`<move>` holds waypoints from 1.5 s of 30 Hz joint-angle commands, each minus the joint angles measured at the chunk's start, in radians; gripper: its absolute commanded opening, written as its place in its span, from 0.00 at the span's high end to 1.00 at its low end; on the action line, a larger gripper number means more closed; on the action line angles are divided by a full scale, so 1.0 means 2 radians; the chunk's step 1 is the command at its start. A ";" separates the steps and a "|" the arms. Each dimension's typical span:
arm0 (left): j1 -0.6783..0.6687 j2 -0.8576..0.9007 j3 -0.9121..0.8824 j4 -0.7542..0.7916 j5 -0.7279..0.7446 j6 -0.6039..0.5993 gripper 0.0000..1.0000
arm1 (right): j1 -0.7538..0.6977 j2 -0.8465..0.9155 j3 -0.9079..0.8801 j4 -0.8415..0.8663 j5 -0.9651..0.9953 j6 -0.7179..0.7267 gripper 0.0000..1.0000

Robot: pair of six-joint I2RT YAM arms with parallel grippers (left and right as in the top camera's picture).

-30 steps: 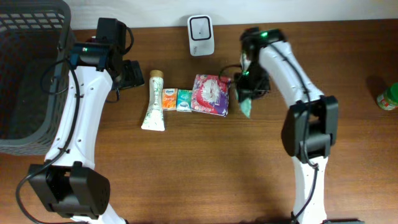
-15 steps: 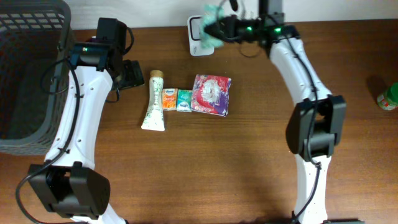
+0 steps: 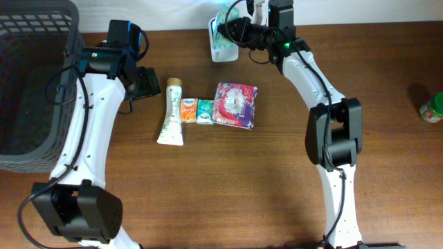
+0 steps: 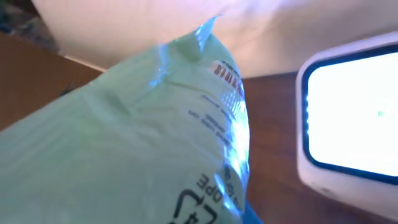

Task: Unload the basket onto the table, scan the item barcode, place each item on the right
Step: 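Hold the mint-green pack's barcode up to the white scanner, then carry the mint-green pack to the right edge and release it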

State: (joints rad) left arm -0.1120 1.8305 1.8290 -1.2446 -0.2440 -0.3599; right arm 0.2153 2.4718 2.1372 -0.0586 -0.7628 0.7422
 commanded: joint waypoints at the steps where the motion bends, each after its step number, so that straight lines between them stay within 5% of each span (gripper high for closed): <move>1: -0.003 -0.007 0.001 0.000 -0.004 -0.003 0.01 | 0.018 0.010 0.007 0.043 0.050 0.025 0.86; 13: -0.003 -0.007 0.001 0.001 -0.004 -0.003 0.01 | -0.008 0.024 0.012 0.045 0.011 0.029 0.92; 16: -0.003 -0.007 0.001 0.001 -0.004 -0.003 0.01 | -0.061 -0.027 0.048 -0.093 0.022 -0.047 0.92; 18: -0.003 -0.007 0.001 0.001 -0.003 -0.003 0.01 | -0.114 -0.067 0.110 -0.312 0.149 -0.159 0.92; 21: -0.003 -0.007 0.001 0.001 -0.004 -0.003 0.01 | -0.179 -0.076 0.150 -0.504 0.390 -0.243 0.92; 24: -0.003 -0.007 0.001 0.001 -0.003 -0.003 0.01 | -0.235 -0.062 0.124 -0.569 0.558 -0.253 0.94; 27: -0.003 -0.007 0.001 0.000 -0.003 -0.003 0.01 | -0.296 -0.050 0.041 -0.532 0.558 -0.253 0.92; 30: -0.003 -0.007 0.001 0.001 -0.004 -0.003 0.01 | -0.347 -0.048 -0.010 -0.481 0.561 -0.253 0.86; 31: -0.003 -0.007 0.001 0.001 -0.004 -0.003 0.01 | -0.359 -0.047 -0.016 -0.473 0.569 -0.253 0.71; 32: -0.003 -0.007 0.001 0.001 -0.003 -0.003 0.01 | -0.373 -0.047 -0.016 -0.469 0.571 -0.253 0.44; 33: -0.003 -0.007 0.001 0.000 -0.004 -0.003 0.01 | -0.381 -0.048 -0.005 -0.477 0.568 -0.253 0.36; 39: -0.003 -0.007 0.001 0.001 -0.003 -0.003 0.01 | -0.326 -0.049 0.199 -0.585 0.411 -0.253 0.34; 42: -0.003 -0.007 0.001 0.000 -0.003 -0.003 0.01 | -0.268 -0.049 0.236 -0.643 0.247 -0.253 0.20; 45: -0.003 -0.007 0.001 0.001 -0.003 -0.003 0.01 | -0.188 -0.047 0.206 -0.707 0.205 -0.306 0.01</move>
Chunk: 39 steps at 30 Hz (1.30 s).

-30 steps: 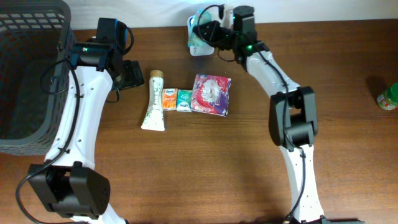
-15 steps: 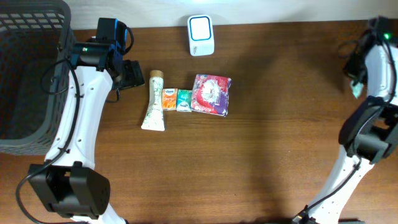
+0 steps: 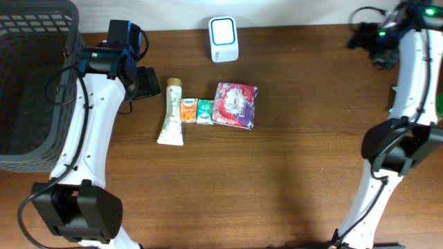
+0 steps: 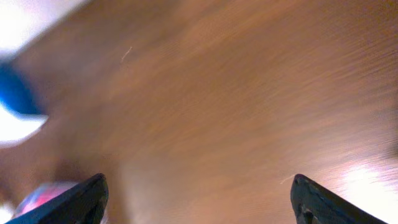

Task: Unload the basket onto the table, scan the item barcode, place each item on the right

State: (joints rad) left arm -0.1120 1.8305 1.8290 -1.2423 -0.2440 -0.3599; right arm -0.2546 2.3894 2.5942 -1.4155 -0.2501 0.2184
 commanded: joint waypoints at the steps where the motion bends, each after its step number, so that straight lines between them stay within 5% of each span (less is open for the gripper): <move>1: -0.002 -0.007 0.001 -0.001 -0.004 -0.003 0.01 | 0.070 -0.005 -0.043 -0.043 -0.053 -0.058 0.01; 4: -0.003 -0.007 0.001 -0.001 -0.003 -0.003 0.01 | 0.134 -0.005 -0.184 -0.024 -0.085 -0.086 0.01; 7: -0.002 -0.007 0.001 -0.001 -0.004 -0.003 0.01 | 0.143 -0.005 -0.292 0.004 -0.263 -0.189 0.01; 10: -0.003 -0.007 0.001 -0.001 -0.004 -0.003 0.01 | 0.140 -0.005 -0.337 0.034 -0.354 -0.216 0.07; 13: -0.003 -0.007 0.001 -0.001 -0.004 -0.003 0.01 | 0.156 -0.005 -0.357 0.094 -0.359 -0.175 0.28; 17: -0.003 -0.007 0.001 -0.001 -0.003 -0.003 0.01 | 0.190 -0.005 -0.413 0.226 -0.340 -0.054 0.32; 18: -0.003 -0.007 0.001 -0.001 -0.004 -0.003 0.01 | 0.201 -0.005 -0.418 0.240 -0.332 -0.054 0.42; 19: -0.003 -0.007 0.001 -0.001 -0.003 -0.003 0.01 | 0.214 -0.005 -0.415 0.243 -0.271 -0.051 0.71; 20: -0.003 -0.007 0.001 -0.001 -0.004 -0.003 0.01 | 0.220 -0.008 -0.397 0.215 -0.181 -0.029 0.78; 25: -0.003 -0.007 0.001 -0.001 -0.003 -0.003 0.01 | 0.226 -0.022 -0.169 -0.003 0.110 -0.014 0.89; 28: -0.003 -0.007 0.001 -0.001 -0.003 -0.003 0.01 | 0.242 -0.020 -0.119 -0.131 0.327 0.089 0.96; 31: -0.003 -0.007 0.001 -0.001 -0.003 -0.003 0.01 | 0.243 -0.012 -0.190 -0.134 0.391 0.126 0.96; 34: -0.003 -0.007 0.001 -0.001 -0.004 -0.003 0.01 | 0.259 -0.012 -0.245 -0.097 0.357 0.127 0.92; 37: -0.003 -0.007 0.001 -0.001 -0.004 -0.003 0.01 | 0.317 -0.012 -0.245 -0.072 0.320 0.127 0.64; 38: -0.002 -0.007 0.001 -0.001 -0.004 -0.003 0.01 | 0.348 -0.012 -0.241 -0.056 0.308 0.127 0.49; 39: -0.003 -0.007 0.001 -0.001 -0.004 -0.003 0.01 | 0.369 -0.012 -0.233 -0.052 0.310 0.127 0.23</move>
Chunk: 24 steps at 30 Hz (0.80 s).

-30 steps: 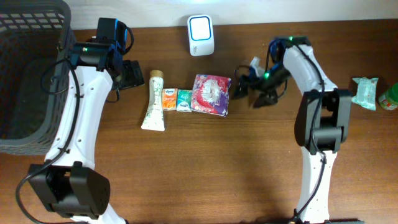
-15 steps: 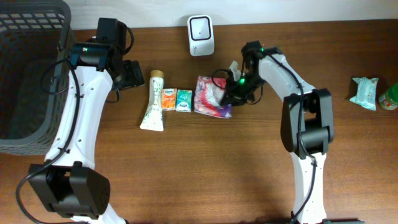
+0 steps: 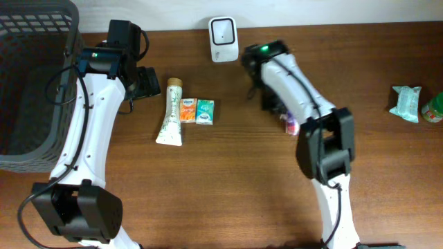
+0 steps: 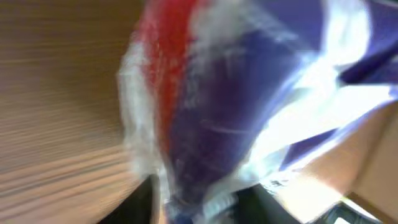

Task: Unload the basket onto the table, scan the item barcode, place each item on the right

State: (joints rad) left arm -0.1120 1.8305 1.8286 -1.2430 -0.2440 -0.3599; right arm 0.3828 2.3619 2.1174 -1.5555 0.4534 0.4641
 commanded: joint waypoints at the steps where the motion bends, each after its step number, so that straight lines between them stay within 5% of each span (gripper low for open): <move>1: -0.003 -0.007 0.001 0.000 -0.004 -0.003 0.01 | 0.071 0.002 0.026 0.017 -0.042 -0.002 0.09; 4: -0.003 -0.007 0.001 0.000 -0.003 -0.003 0.01 | 0.087 0.002 0.136 -0.021 -0.042 -0.027 0.06; 8: -0.003 -0.007 0.001 0.000 -0.003 -0.003 0.01 | 0.042 0.001 0.160 -0.035 -0.041 -0.047 0.01; 14: -0.003 -0.007 0.001 0.000 -0.004 -0.003 0.01 | -0.212 0.002 0.100 -0.024 -0.507 -0.345 0.01; 18: -0.003 -0.007 0.001 0.000 -0.003 -0.003 0.01 | -0.257 0.002 -0.099 0.113 -0.650 -0.395 0.04; 21: -0.003 -0.007 0.001 0.000 -0.004 -0.003 0.01 | -0.242 0.002 -0.175 0.205 -0.665 -0.351 0.19; 23: -0.003 -0.007 0.001 0.000 -0.004 -0.003 0.01 | -0.239 0.000 -0.173 0.209 -0.664 -0.333 0.47; 24: -0.003 -0.007 0.001 0.000 -0.004 -0.003 0.01 | -0.240 -0.001 -0.163 0.208 -0.658 -0.314 0.52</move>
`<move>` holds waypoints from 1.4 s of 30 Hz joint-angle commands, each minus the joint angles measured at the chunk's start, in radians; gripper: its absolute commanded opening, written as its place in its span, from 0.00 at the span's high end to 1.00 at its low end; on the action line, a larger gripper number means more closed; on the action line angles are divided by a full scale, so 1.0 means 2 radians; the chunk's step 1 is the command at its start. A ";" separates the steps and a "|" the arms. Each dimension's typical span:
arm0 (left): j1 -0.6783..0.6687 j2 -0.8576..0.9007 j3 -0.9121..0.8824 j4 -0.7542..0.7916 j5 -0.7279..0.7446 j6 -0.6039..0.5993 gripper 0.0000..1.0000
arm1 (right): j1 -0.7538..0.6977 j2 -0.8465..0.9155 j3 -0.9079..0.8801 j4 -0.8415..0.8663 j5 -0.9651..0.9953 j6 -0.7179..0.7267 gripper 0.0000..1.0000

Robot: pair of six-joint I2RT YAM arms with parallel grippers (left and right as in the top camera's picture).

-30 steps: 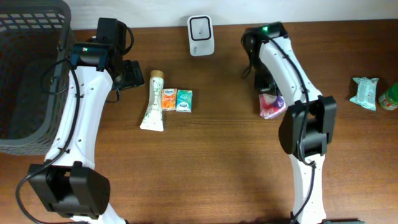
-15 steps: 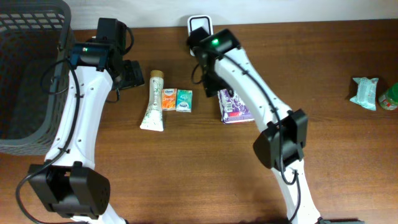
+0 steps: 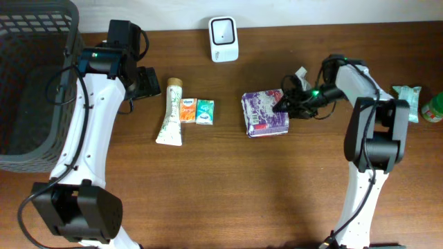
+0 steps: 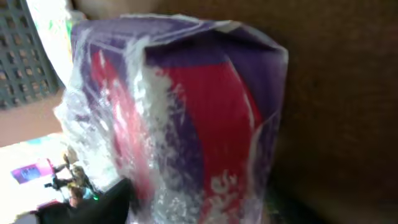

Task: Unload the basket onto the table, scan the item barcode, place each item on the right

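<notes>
The white barcode scanner (image 3: 223,30) stands at the table's back edge, its window facing up. A purple and red plastic-wrapped pack (image 3: 265,114) sits right of the table's middle, below and to the right of the scanner. My right gripper (image 3: 286,104) is shut on the pack's right end. In the right wrist view the pack (image 4: 186,118) fills the frame between dark fingers (image 4: 93,202). I cannot tell whether the pack touches the table. My left gripper (image 3: 147,81) hovers at the back left, apart from the items; its jaws cannot be made out.
A white tube (image 3: 169,112), an orange packet (image 3: 187,109) and a teal packet (image 3: 205,111) lie in a row left of the pack. A green pack (image 3: 405,102) and a green bottle (image 3: 434,109) sit at the right edge. A dark basket (image 3: 34,83) stands at the far left.
My right arm was stretched across the middle near the scanner with the pack under it. Now it reaches in from the right, and the pack shows in full, further left.
First my right gripper held the green pack at the scanner. Then it was open at the far right while the purple pack lay beside the teal packet. Then the green pack lay at the right edge and my gripper had the purple pack, as it does now.
</notes>
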State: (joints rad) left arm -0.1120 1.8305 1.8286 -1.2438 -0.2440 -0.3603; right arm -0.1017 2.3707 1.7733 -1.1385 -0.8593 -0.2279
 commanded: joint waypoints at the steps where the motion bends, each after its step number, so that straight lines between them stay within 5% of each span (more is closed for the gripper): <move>1: -0.003 -0.007 0.001 0.000 -0.004 -0.003 0.01 | 0.002 -0.005 0.034 -0.012 0.007 0.052 0.59; 3: -0.003 -0.007 0.001 0.000 -0.003 -0.003 0.01 | 0.010 -0.018 0.108 -0.060 0.053 0.063 0.96; 9: -0.003 -0.007 0.001 0.000 -0.004 -0.003 0.01 | 0.100 -0.045 0.267 -0.171 0.411 0.171 0.96; 10: -0.003 -0.007 0.001 0.000 -0.003 -0.003 0.01 | 0.110 -0.045 0.257 -0.168 0.433 0.171 0.45; 11: -0.003 -0.007 0.001 0.000 -0.003 -0.003 0.01 | 0.109 -0.044 0.246 -0.162 0.432 0.171 0.28; 13: -0.003 -0.007 0.001 0.000 -0.004 -0.003 0.01 | 0.089 -0.044 0.215 -0.142 0.386 0.156 0.17; 15: -0.003 -0.007 0.001 0.000 -0.003 -0.003 0.01 | 0.045 -0.043 0.124 -0.075 0.206 0.034 0.17; 19: -0.003 -0.007 0.001 0.000 -0.003 -0.003 0.01 | 0.022 -0.043 -0.016 0.043 0.075 -0.002 0.18; 20: -0.003 -0.007 0.001 0.000 -0.004 -0.003 0.01 | 0.025 -0.043 -0.036 0.065 0.075 0.000 0.21; 21: -0.003 -0.007 0.001 0.000 -0.004 -0.003 0.01 | 0.028 -0.043 -0.038 0.067 0.074 0.000 0.51; 23: -0.002 -0.007 0.001 0.000 -0.004 -0.003 0.01 | 0.028 -0.044 -0.020 0.058 0.081 0.036 0.96; 25: -0.003 -0.007 0.001 0.000 -0.004 -0.003 0.01 | 0.028 -0.055 0.033 0.015 0.105 0.058 0.96; 28: -0.003 -0.007 0.001 0.000 -0.004 -0.003 0.01 | 0.054 -0.094 0.108 -0.048 0.298 0.125 0.96; 32: -0.003 -0.007 0.001 0.000 -0.004 -0.003 0.01 | 0.148 -0.109 0.134 -0.158 0.731 0.356 0.96; 39: -0.003 -0.007 0.001 0.000 -0.003 -0.003 0.01 | 0.248 -0.082 0.050 -0.078 0.706 0.367 0.96; 40: -0.003 -0.007 0.001 0.000 -0.003 -0.003 0.01 | 0.278 -0.082 0.051 -0.064 0.688 0.367 0.87; 42: -0.003 -0.007 0.001 0.000 -0.004 -0.003 0.01 | 0.324 -0.082 0.056 -0.043 0.649 0.367 0.35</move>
State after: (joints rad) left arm -0.1120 1.8305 1.8286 -1.2427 -0.2440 -0.3599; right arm 0.4728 2.2040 1.8771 -1.2469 0.5396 0.4988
